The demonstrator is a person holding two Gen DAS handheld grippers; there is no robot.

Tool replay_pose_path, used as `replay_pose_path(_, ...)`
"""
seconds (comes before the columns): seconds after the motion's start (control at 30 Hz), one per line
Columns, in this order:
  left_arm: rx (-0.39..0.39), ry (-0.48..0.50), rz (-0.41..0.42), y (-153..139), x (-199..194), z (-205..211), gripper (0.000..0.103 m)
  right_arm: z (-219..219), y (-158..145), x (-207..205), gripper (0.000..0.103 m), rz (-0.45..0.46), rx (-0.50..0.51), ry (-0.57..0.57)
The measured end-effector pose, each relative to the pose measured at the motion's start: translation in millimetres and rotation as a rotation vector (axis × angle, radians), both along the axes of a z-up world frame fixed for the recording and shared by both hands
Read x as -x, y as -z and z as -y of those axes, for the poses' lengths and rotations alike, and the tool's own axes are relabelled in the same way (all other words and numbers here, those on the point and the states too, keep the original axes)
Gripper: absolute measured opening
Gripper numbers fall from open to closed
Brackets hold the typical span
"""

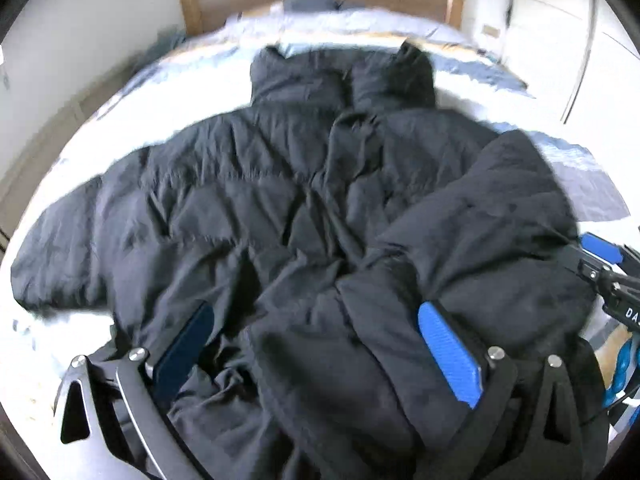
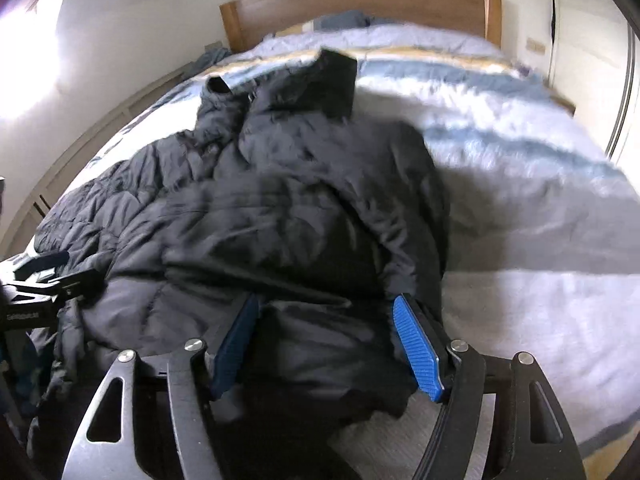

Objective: Fold large clothes

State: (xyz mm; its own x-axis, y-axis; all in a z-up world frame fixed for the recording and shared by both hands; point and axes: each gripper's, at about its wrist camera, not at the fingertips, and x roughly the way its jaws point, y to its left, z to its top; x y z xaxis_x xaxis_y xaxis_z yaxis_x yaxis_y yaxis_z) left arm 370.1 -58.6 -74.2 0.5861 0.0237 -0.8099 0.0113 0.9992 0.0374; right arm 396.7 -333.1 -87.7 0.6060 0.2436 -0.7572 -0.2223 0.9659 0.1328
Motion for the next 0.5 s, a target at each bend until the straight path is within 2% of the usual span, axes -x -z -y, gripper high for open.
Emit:
replay_pose_path(0.1,0.008,0.019,-0.027,2.9,5.1,5.2,0.103,-15.8,-12.7,13.8,0.07,0.017,-0.033,-0.046)
replay_pose_path(0.17,-0.026,0.005,-0.087,21.0,4.4,3.4,0.103,-27.3,-9.1,20.2,0.071,0.004,-0.025,-0.068)
replay_pose_path(0.23,0.01,0.004,-0.145,34.4,14.8,-5.7,0.103,-35.4,3.7,25.0,0.071,-0.04,-0.006,-0.069)
replay_pose_path(0.33,0.068,-0.002,-0.114,19.0,35.0,-16.8,0.103,-34.2,7.1,36.1,0.071,-0.075,0.006,-0.037)
replay_pose_path(0.43,0.032,0.011,-0.061,-4.3,58.8,-24.9,0.103,-30.8,-7.6,53.6,0.071,-0.065,0.008,-0.019)
replay_pose_path(0.5,0.042,0.011,-0.042,-15.9,72.8,-35.0,0.103,-30.8,-20.6,69.4,0.071,-0.053,-0.01,-0.009)
